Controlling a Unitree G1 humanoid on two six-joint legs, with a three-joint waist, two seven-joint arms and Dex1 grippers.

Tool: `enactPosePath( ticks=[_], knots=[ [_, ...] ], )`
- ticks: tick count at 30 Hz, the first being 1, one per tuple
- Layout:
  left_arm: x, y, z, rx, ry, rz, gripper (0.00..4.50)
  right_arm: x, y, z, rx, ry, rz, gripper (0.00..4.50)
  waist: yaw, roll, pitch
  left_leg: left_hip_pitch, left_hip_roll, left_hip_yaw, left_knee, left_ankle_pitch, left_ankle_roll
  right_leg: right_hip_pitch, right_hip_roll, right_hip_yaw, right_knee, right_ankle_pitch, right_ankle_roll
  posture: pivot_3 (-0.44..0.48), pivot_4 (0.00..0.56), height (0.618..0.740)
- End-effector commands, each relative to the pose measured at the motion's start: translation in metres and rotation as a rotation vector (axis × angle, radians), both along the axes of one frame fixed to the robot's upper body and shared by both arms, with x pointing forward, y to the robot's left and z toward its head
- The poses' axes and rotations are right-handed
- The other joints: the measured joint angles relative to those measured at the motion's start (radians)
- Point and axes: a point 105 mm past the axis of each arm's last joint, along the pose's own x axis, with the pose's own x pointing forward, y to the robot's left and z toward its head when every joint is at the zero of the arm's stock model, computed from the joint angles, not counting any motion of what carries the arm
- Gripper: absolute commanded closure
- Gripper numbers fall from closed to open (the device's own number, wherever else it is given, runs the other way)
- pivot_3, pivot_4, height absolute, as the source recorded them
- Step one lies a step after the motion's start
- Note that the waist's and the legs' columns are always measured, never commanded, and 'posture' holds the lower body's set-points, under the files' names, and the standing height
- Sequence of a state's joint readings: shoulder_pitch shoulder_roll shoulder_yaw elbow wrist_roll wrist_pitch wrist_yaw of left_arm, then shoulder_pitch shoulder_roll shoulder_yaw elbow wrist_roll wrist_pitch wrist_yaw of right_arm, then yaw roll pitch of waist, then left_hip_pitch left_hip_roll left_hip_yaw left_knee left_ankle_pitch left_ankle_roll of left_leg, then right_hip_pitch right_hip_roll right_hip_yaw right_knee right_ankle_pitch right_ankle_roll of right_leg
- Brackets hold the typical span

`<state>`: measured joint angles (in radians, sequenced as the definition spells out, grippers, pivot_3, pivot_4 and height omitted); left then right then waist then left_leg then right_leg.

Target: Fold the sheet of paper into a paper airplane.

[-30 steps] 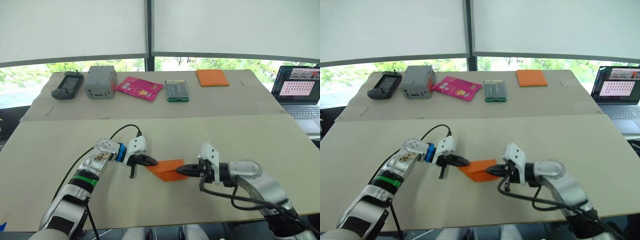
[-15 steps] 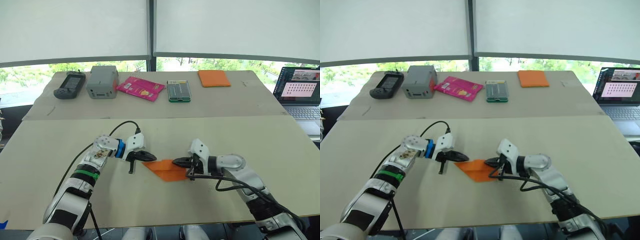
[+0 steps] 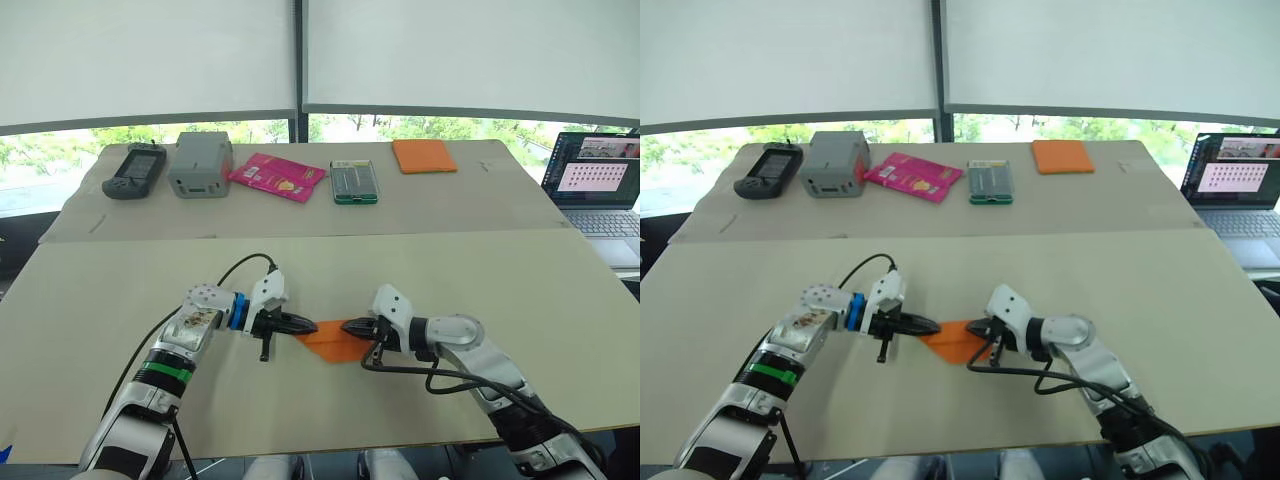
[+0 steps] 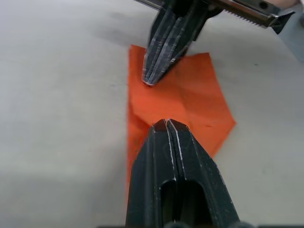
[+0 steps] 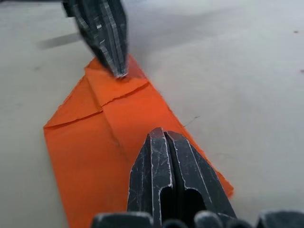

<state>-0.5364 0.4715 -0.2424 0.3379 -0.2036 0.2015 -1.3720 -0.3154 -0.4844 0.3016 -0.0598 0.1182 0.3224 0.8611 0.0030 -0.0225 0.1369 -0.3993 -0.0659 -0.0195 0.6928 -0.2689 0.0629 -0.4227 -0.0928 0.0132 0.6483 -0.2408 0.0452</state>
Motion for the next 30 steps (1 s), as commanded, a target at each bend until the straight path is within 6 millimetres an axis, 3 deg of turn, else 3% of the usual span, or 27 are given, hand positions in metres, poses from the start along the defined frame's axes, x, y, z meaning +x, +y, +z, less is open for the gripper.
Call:
enactPosePath(
  ticks=[1, 4, 10, 14, 22, 30],
  knots=[
    [-0.003, -0.007, -0.001, 0.036, -0.052, -0.033, 4.5, 0.0, -0.011, -0.017, -0.058, 0.047, -0.066, 4.47, 0.0, 0.0, 0.0, 0.0, 0.0, 0.0, 0.0, 0.0, 0.0, 0.0, 0.0, 0.0, 0.0, 0.0, 0.0, 0.0, 0.15, 0.74],
    [-0.006, -0.007, -0.021, 0.112, -0.046, -0.038, 4.5, -0.001, -0.01, -0.013, -0.052, 0.038, -0.066, 4.47, 0.001, 0.0, 0.0, 0.0, 0.0, 0.0, 0.0, 0.0, 0.0, 0.0, 0.0, 0.0, 0.0, 0.0, 0.0, 0.0, 0.15, 0.74],
    [-0.009, -0.006, -0.032, 0.146, -0.049, -0.051, 4.5, -0.001, -0.005, 0.005, 0.006, -0.035, -0.075, 4.47, 0.007, 0.001, -0.001, 0.002, 0.0, 0.0, 0.0, -0.001, 0.001, 0.001, -0.001, 0.0, -0.001, 0.0, 0.0, 0.0, 0.15, 0.74],
    [-0.01, -0.002, -0.036, 0.154, -0.039, -0.044, 4.5, -0.014, 0.018, 0.024, 0.152, -0.065, -0.05, 4.47, 0.007, 0.001, -0.001, 0.001, 0.0, 0.0, 0.0, -0.001, 0.001, 0.001, -0.001, 0.001, -0.001, 0.0, 0.0, 0.0, 0.15, 0.74],
    [-0.013, -0.002, -0.038, 0.154, -0.016, -0.057, 4.5, -0.022, 0.023, -0.005, 0.166, -0.002, -0.147, 4.47, 0.006, 0.002, -0.002, 0.001, 0.0, 0.0, 0.0, -0.001, 0.001, 0.001, 0.0, 0.0, 0.0, 0.0, 0.0, 0.0, 0.15, 0.74],
    [-0.008, 0.0, -0.037, 0.175, -0.009, -0.088, 4.5, -0.034, -0.02, -0.045, 0.053, 0.017, -0.319, 4.47, 0.011, 0.002, -0.005, 0.01, 0.0, 0.0, -0.001, -0.003, 0.003, 0.005, 0.0, -0.001, -0.002, 0.0, 0.0, 0.0, 0.15, 0.74]
  ],
)
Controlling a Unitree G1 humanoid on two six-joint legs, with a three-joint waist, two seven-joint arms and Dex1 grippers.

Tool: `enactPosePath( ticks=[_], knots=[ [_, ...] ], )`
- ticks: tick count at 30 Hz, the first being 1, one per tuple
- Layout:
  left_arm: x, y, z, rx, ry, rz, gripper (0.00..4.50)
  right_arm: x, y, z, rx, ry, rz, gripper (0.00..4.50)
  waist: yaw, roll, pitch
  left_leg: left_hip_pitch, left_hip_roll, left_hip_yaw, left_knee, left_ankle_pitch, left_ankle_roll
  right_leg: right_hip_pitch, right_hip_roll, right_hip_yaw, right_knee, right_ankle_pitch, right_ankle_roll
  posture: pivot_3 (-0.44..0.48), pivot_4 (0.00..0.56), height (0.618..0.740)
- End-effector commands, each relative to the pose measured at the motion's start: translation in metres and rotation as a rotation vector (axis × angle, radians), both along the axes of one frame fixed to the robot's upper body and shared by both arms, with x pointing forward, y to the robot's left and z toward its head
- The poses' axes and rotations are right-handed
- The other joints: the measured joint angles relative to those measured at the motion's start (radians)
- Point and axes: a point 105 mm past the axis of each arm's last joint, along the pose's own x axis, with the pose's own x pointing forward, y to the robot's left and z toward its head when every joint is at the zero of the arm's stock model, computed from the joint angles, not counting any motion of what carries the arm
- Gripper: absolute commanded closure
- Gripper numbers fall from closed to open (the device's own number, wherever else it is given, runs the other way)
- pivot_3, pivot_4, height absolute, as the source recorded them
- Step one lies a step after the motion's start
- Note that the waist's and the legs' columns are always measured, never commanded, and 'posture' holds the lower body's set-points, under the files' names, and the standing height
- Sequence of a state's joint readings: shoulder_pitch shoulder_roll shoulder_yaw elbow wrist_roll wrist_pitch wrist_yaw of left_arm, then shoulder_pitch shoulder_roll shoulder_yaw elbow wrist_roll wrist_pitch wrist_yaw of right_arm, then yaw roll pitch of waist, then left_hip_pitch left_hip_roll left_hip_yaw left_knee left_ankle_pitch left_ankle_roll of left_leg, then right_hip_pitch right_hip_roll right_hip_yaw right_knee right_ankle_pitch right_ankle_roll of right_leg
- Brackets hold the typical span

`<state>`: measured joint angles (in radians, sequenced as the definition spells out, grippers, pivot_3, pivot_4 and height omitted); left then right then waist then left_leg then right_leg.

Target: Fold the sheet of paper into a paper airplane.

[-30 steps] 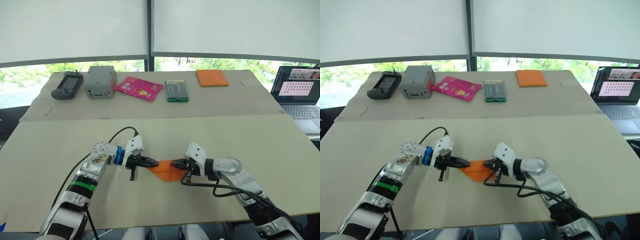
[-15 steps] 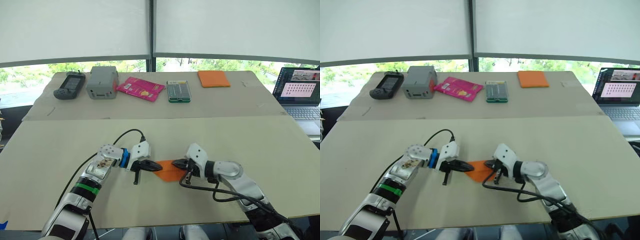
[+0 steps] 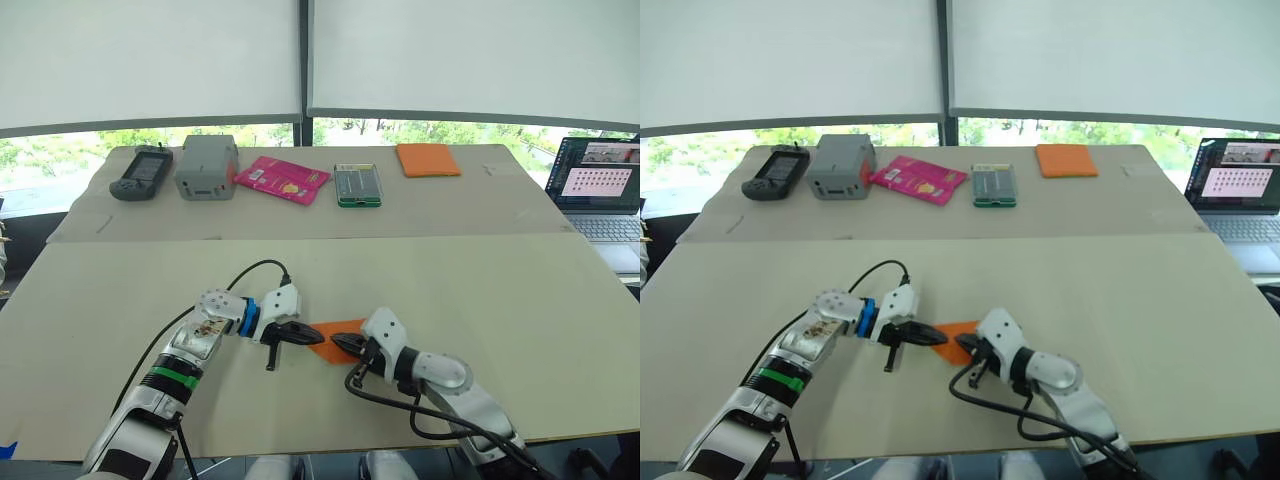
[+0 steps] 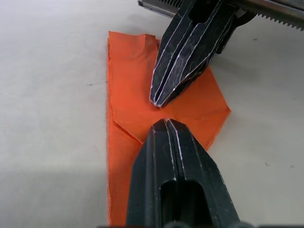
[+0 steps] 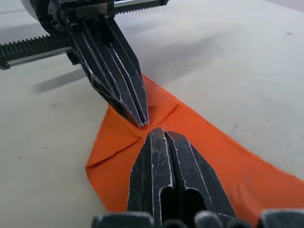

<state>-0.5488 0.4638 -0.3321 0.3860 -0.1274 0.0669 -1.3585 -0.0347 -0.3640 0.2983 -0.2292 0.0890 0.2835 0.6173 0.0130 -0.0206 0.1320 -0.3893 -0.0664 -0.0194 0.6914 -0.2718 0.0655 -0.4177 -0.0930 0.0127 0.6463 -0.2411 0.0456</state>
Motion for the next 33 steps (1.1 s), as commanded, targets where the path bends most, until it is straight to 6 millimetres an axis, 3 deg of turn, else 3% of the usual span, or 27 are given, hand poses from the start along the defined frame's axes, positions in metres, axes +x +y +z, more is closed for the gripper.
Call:
enactPosePath(
  ticks=[1, 3, 6, 12, 15, 19, 24, 27, 30, 32, 33],
  knots=[
    [-0.001, 0.01, -0.019, 0.085, 0.063, 0.001, 4.5, 0.002, -0.045, -0.025, -0.094, 0.033, -0.163, 4.47, 0.002, 0.0, -0.001, 0.001, 0.0, 0.0, 0.0, 0.0, 0.0, 0.001, 0.0, 0.0, -0.001, 0.0, 0.0, 0.0, 0.15, 0.74],
    [0.002, 0.01, -0.018, 0.09, 0.058, -0.008, 4.5, 0.003, -0.069, -0.026, -0.111, 0.022, -0.243, 4.47, 0.006, 0.0, -0.001, 0.004, 0.0, -0.001, 0.0, 0.0, 0.001, 0.006, 0.0, 0.0, -0.003, 0.0, 0.0, 0.0, 0.15, 0.74],
    [0.004, 0.009, -0.018, 0.089, 0.056, -0.014, 4.5, 0.004, -0.089, -0.027, -0.115, 0.036, -0.322, 4.47, 0.011, 0.0, -0.001, 0.011, 0.0, -0.002, 0.0, -0.002, 0.003, 0.015, 0.0, -0.001, -0.008, -0.001, 0.001, 0.0, 0.15, 0.74],
    [0.006, 0.006, -0.02, 0.081, 0.053, -0.023, 4.5, 0.008, -0.102, -0.019, -0.102, 0.024, -0.376, 4.47, 0.015, -0.001, -0.002, 0.01, 0.0, -0.002, 0.0, -0.003, 0.004, 0.016, -0.002, 0.001, -0.009, 0.0, 0.002, 0.0, 0.15, 0.74],
    [0.006, 0.006, -0.02, 0.074, 0.049, -0.018, 4.5, 0.013, -0.097, 0.005, -0.04, -0.062, -0.358, 4.47, 0.017, -0.001, -0.002, 0.009, 0.0, -0.002, 0.0, -0.003, 0.004, 0.016, -0.004, 0.002, -0.01, 0.0, 0.002, 0.0, 0.15, 0.74],
    [0.007, 0.008, -0.019, 0.064, 0.046, -0.002, 4.5, 0.016, -0.073, 0.043, 0.038, -0.192, -0.211, 4.47, 0.013, 0.001, -0.001, 0.007, 0.0, -0.002, 0.0, -0.003, 0.004, 0.014, -0.004, 0.002, -0.013, 0.0, 0.002, 0.0, 0.15, 0.74],
    [0.009, 0.012, -0.009, 0.024, 0.041, 0.034, 4.5, 0.007, -0.046, 0.044, -0.044, -0.169, 0.031, 4.47, 0.005, 0.002, -0.001, 0.006, 0.0, -0.002, 0.0, -0.003, 0.004, 0.013, -0.003, 0.001, -0.013, 0.0, 0.003, 0.0, 0.15, 0.74],
    [0.008, 0.017, 0.0, 0.006, 0.034, 0.048, 4.5, 0.008, -0.042, 0.044, -0.088, -0.161, 0.076, 4.47, 0.0, 0.002, 0.0, 0.004, 0.001, -0.002, 0.0, -0.003, 0.004, 0.013, -0.003, 0.001, -0.013, 0.0, 0.003, 0.0, 0.15, 0.74],
    [0.007, 0.042, 0.042, -0.088, 0.037, 0.188, 4.5, 0.011, -0.046, 0.054, -0.037, -0.045, 0.113, 4.47, -0.016, 0.003, 0.002, -0.002, 0.001, -0.001, 0.0, -0.002, 0.004, 0.008, -0.004, 0.002, -0.01, 0.0, 0.003, 0.0, 0.15, 0.74],
    [0.004, 0.049, 0.055, -0.112, 0.053, 0.248, 4.5, 0.008, -0.049, 0.053, -0.026, 0.014, 0.138, 4.47, -0.02, 0.003, 0.002, -0.012, 0.001, -0.001, 0.001, -0.002, 0.002, -0.005, -0.004, 0.004, -0.003, 0.0, 0.002, 0.0, 0.15, 0.74],
    [0.002, 0.052, 0.06, -0.123, 0.07, 0.269, 4.24, 0.009, -0.051, 0.053, -0.015, 0.032, 0.134, 4.49, -0.018, 0.003, 0.002, -0.015, 0.001, -0.001, 0.001, -0.001, 0.001, -0.008, -0.004, 0.004, -0.003, 0.0, 0.002, 0.0, 0.15, 0.74]
  ],
)
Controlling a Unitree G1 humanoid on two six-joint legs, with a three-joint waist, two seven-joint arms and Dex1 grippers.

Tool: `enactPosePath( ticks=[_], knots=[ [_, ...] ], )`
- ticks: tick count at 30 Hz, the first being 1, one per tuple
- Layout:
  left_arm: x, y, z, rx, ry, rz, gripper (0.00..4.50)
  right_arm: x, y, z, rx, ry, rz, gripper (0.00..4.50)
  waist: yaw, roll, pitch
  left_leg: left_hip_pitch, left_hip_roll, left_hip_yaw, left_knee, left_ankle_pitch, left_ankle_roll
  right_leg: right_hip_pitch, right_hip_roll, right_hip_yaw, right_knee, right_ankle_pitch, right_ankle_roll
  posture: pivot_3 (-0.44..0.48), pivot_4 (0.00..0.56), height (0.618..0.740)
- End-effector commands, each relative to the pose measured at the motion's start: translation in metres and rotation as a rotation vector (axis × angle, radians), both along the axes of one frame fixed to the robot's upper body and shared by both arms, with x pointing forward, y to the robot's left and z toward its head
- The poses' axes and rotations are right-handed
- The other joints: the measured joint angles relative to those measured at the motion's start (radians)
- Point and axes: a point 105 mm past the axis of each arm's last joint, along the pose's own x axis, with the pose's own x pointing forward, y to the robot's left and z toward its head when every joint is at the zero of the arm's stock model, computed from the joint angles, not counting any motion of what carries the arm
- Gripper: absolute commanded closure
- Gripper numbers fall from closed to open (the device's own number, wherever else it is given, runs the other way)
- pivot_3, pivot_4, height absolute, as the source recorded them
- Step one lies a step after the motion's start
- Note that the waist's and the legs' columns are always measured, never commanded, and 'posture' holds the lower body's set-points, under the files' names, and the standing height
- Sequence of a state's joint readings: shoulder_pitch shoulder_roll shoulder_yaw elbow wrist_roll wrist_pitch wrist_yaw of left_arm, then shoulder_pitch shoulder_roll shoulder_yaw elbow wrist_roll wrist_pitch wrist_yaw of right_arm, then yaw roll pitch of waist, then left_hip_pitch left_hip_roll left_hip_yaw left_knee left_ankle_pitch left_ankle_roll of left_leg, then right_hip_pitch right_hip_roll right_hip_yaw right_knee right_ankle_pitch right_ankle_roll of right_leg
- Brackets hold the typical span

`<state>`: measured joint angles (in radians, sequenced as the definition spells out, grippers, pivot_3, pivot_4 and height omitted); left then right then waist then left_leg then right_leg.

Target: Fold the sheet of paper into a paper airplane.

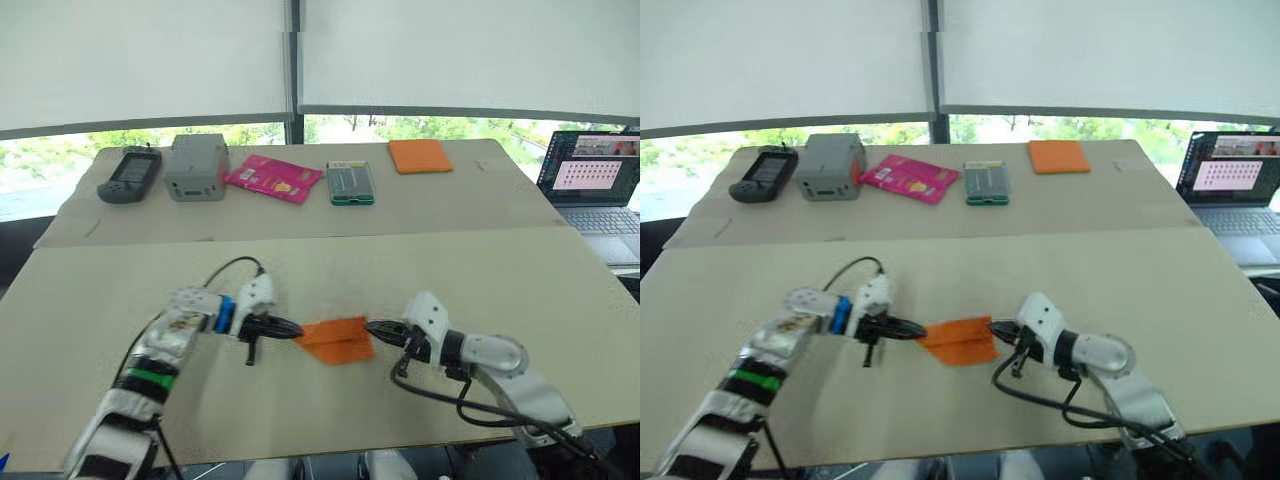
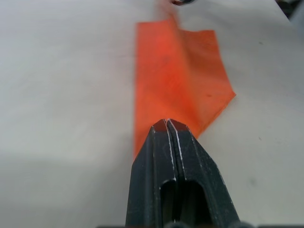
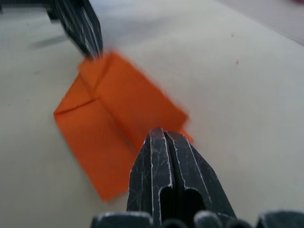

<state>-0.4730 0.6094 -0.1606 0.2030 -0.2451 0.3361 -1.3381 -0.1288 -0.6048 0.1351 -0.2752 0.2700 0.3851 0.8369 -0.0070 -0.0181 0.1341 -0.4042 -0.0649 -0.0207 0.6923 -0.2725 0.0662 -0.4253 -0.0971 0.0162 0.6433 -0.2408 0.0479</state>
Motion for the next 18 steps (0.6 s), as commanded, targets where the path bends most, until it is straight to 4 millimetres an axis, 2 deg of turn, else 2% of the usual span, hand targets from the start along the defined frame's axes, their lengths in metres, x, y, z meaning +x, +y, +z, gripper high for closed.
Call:
enactPosePath(
  ticks=[1, 4, 7, 10, 12, 15, 18],
  knots=[
    [-0.005, 0.003, 0.034, -0.075, -0.01, 0.067, 3.96, 0.0, 0.0, 0.015, 0.07, 0.041, 0.03, 4.5, 0.004, 0.0, 0.0, -0.001, 0.0, -0.002, 0.0, 0.0, -0.001, 0.0, 0.0, 0.0, 0.001, 0.0, 0.0, 0.0, 0.15, 0.74],
    [-0.017, 0.01, 0.044, -0.098, 0.021, 0.108, 3.01, 0.006, -0.008, 0.019, 0.086, 0.107, 0.019, 4.5, 0.009, 0.002, 0.001, 0.0, 0.0, -0.002, 0.0, 0.0, -0.001, 0.001, 0.001, 0.0, -0.001, 0.0, 0.0, 0.0, 0.15, 0.74],
    [-0.027, 0.012, 0.047, -0.104, 0.037, 0.14, 2.01, 0.012, -0.014, 0.025, 0.108, 0.159, 0.01, 3.57, 0.009, 0.002, 0.002, 0.0, 0.0, -0.002, 0.0, 0.0, 0.0, 0.001, 0.0, 0.0, -0.001, 0.0, 0.0, 0.0, 0.15, 0.74],
    [-0.033, 0.014, 0.043, -0.08, 0.018, 0.204, 1.03, 0.014, -0.016, 0.026, 0.153, 0.248, 0.016, 2.57, 0.012, 0.002, 0.002, 0.0, 0.0, -0.002, 0.0, 0.0, -0.001, 0.001, -0.001, 0.0, -0.002, 0.0, 0.0, 0.0, 0.15, 0.74],
    [-0.042, 0.014, 0.039, -0.09, 0.075, 0.218, 0.39, 0.015, -0.014, 0.024, 0.178, 0.279, 0.03, 1.91, 0.013, 0.002, 0.002, 0.0, 0.0, -0.002, -0.001, 0.0, -0.001, 0.001, -0.001, 0.0, -0.002, 0.0, 0.0, 0.0, 0.15, 0.74],
    [-0.051, 0.013, 0.035, -0.104, 0.122, 0.234, 0.32, 0.013, -0.012, 0.016, 0.18, 0.323, 0.054, 0.84, 0.015, 0.002, 0.002, 0.0, 0.0, -0.002, -0.001, 0.0, -0.001, 0.001, -0.002, 0.0, -0.002, 0.0, -0.001, 0.0, 0.15, 0.74],
    [-0.054, 0.014, 0.029, -0.088, 0.121, 0.262, 0.32, 0.016, -0.006, 0.012, 0.198, 0.342, 0.059, 0.84, 0.016, 0.002, 0.002, 0.0, 0.0, -0.002, -0.001, 0.0, -0.001, 0.001, -0.002, 0.0, -0.002, 0.0, -0.001, 0.0, 0.15, 0.74]
  ],
)
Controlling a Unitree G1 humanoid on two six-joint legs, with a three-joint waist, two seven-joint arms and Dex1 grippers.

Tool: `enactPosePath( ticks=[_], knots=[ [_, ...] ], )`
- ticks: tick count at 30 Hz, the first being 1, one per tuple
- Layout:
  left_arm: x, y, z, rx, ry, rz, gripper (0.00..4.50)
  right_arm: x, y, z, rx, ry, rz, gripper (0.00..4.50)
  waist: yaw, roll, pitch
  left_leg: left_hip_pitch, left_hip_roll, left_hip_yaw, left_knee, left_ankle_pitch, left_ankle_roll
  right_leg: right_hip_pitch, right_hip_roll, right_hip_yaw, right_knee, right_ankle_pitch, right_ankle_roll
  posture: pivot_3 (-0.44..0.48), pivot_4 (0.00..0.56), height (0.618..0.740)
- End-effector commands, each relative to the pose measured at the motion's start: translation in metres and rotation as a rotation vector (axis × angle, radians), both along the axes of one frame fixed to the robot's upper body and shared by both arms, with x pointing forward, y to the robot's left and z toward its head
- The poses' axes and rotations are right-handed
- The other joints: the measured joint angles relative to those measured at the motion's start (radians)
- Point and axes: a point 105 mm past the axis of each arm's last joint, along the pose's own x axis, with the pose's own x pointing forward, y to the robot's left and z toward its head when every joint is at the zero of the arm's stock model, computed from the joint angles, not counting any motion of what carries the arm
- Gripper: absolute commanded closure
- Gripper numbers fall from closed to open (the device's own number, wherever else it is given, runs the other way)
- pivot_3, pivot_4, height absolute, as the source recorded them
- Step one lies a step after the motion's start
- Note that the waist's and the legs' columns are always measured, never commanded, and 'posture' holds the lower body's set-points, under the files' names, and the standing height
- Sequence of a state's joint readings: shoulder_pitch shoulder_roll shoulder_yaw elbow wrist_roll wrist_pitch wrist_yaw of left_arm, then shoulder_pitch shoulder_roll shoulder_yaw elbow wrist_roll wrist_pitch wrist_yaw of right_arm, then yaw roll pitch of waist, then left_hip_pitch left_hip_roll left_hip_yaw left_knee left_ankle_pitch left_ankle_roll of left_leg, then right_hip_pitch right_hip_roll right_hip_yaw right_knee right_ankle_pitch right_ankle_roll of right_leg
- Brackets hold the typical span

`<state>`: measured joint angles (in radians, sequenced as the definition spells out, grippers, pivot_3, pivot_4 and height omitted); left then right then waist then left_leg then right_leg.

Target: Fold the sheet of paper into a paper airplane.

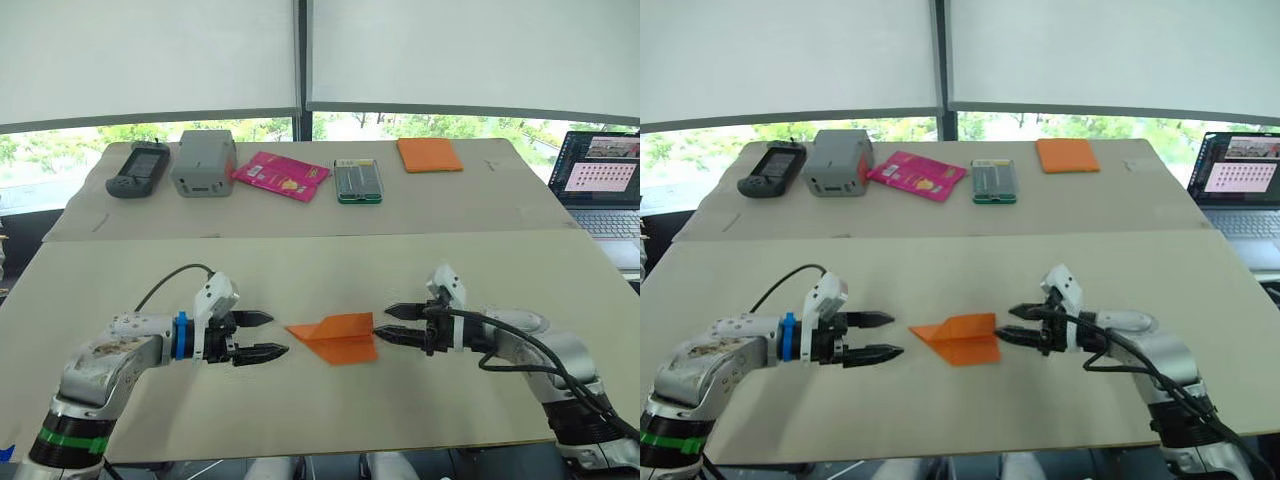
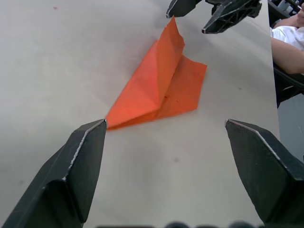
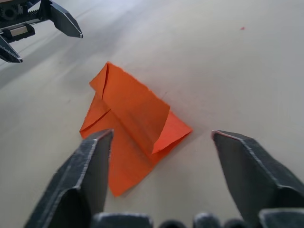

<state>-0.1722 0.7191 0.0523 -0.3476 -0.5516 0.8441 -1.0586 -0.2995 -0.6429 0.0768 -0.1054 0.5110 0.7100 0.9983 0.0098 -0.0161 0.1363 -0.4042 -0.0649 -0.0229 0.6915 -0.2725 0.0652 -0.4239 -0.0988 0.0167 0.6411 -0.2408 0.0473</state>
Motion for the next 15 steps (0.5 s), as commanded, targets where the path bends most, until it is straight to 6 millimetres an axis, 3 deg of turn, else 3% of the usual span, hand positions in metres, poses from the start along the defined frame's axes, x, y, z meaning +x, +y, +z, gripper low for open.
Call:
enactPosePath(
  ticks=[1, 3, 4, 14, 15],
  knots=[
    [-0.003, 0.002, 0.005, 0.022, -0.047, 0.024, 0.32, 0.005, 0.011, 0.007, 0.065, -0.005, 0.022, 0.84, -0.001, 0.0, 0.0, 0.0, 0.0, 0.0, 0.0, 0.0, 0.0, 0.0, 0.0, 0.0, 0.0, 0.0, 0.0, 0.0, 0.15, 0.74],
    [-0.007, 0.0, 0.0, 0.037, -0.051, 0.023, 0.32, 0.005, 0.017, 0.009, 0.109, 0.023, 0.044, 0.84, -0.003, 0.0, 0.0, 0.0, 0.0, 0.0, 0.0, 0.0, -0.001, 0.0, 0.0, 0.0, 0.0, 0.0, 0.0, 0.0, 0.15, 0.74],
    [-0.009, -0.001, -0.001, 0.034, -0.051, 0.025, 0.32, 0.006, 0.019, 0.009, 0.126, 0.034, 0.048, 1.09, -0.004, 0.0, 0.0, 0.0, 0.0, 0.0, -0.001, 0.0, -0.001, -0.001, 0.0, 0.0, 0.0, 0.0, -0.001, 0.0, 0.15, 0.74],
    [-0.013, 0.003, -0.012, 0.068, -0.006, 0.029, 0.32, -0.005, 0.029, -0.004, 0.094, 0.087, 0.2, 4.46, -0.001, 0.001, 0.0, 0.0, 0.0, 0.0, -0.002, 0.0, -0.001, -0.001, 0.0, 0.0, 0.0, 0.0, -0.001, 0.0, 0.15, 0.74],
    [-0.011, 0.004, -0.011, 0.067, -0.009, 0.033, 0.32, -0.005, 0.029, -0.004, 0.086, 0.079, 0.215, 4.48, -0.001, 0.001, 0.0, 0.0, 0.0, 0.0, -0.002, 0.001, -0.002, -0.001, 0.0, 0.0, 0.0, 0.0, -0.001, 0.0, 0.15, 0.74]
  ],
)
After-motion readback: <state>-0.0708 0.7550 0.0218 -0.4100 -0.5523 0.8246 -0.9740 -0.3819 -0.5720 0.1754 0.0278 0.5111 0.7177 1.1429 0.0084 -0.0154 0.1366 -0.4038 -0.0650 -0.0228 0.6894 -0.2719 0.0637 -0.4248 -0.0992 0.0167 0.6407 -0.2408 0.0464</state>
